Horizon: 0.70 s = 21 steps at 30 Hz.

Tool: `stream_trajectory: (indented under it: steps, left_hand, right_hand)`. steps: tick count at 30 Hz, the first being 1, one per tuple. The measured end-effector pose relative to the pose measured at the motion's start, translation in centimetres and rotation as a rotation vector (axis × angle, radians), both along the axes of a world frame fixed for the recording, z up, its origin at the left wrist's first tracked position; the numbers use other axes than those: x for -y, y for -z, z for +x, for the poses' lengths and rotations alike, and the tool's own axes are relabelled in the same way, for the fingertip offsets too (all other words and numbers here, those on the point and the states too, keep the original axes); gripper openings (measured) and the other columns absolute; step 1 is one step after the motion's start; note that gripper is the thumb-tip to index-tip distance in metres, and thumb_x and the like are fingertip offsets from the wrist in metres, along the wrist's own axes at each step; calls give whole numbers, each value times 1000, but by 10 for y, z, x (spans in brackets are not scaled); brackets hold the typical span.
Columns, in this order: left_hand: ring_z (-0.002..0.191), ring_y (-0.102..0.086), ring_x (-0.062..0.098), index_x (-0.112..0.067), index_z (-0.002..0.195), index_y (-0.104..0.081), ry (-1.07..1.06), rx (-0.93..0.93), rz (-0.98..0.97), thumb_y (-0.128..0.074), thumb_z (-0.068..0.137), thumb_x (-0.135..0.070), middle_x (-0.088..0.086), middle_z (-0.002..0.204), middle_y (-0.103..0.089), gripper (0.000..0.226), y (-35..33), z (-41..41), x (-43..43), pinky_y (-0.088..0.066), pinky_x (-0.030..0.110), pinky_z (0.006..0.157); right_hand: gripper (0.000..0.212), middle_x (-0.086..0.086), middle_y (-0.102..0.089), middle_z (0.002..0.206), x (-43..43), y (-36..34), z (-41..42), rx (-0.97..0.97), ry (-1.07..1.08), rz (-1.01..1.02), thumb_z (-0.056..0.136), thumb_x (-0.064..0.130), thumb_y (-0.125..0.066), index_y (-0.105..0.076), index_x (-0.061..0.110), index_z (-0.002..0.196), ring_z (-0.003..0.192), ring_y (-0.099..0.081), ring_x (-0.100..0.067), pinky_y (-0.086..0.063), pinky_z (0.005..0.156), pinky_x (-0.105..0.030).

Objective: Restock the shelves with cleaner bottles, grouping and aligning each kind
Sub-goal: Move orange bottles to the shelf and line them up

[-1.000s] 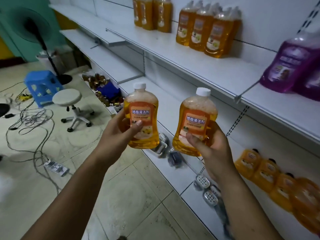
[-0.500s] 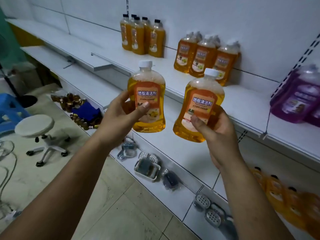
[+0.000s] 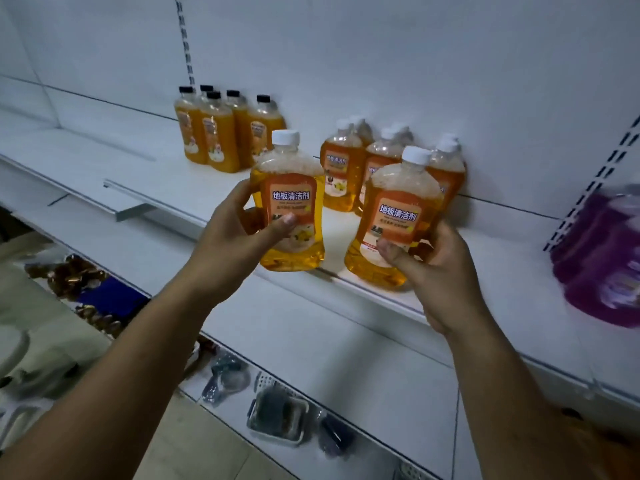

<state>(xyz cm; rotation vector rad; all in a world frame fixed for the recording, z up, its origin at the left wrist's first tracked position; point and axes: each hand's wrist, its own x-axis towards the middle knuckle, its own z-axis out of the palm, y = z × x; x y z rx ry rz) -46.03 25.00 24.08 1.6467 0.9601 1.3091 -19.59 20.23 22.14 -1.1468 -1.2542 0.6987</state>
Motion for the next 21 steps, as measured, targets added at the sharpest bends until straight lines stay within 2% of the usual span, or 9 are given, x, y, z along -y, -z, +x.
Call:
stream_trajectory:
  steps: [4,8,12,14,17,21]
  left_hand:
    - [125,-67,20,-29,150,-49,90,-32,28,-78,89,-36,-3,134,-69,67,-9,8,-51,-58,51,101]
    - [121,-69,13,-26,147,-53,159,-94,64,-78,84,-38,-8,132,-70,69,-14,19,-103,-61,43,99]
    - [120,-69,13,-22,146,-54,228,-123,60,-81,83,-37,-6,132,-70,70,-10,25,-147,-61,44,98]
    - [121,-69,14,-23,146,-54,257,-138,43,-81,82,-38,-7,132,-69,71,-7,26,-165,-60,46,100]
    - [122,-67,13,-23,146,-55,301,-144,40,-80,83,-38,-8,133,-69,69,-4,29,-184,-59,47,102]
    - [122,-67,9,-25,147,-54,321,-180,78,-78,90,-33,-11,134,-69,63,-3,35,-196,-58,41,104]
  right_hand:
    - [55,9,-75,121,-30,-5,3,11,85,-6,82,24,-88,-62,28,130,113,-72,-12,-59,99,-48]
    - [55,14,-74,121,-59,-8,-3,57,180,-12,81,23,-88,-62,31,129,113,-70,-6,-58,101,-45]
    - [62,12,-71,127,-84,-8,-11,111,305,-17,81,29,-90,-59,31,135,118,-68,-8,-58,102,-48]
    - [63,13,-70,128,-94,-10,-13,143,358,-13,81,29,-89,-58,30,136,118,-67,-6,-58,101,-45]
    - [63,15,-70,126,-103,-11,-13,145,384,-9,81,26,-89,-58,29,136,116,-67,-3,-59,100,-40]
    - [66,14,-67,133,-109,-10,-12,177,388,-28,83,27,-87,-54,31,141,124,-64,-7,-57,103,-45]
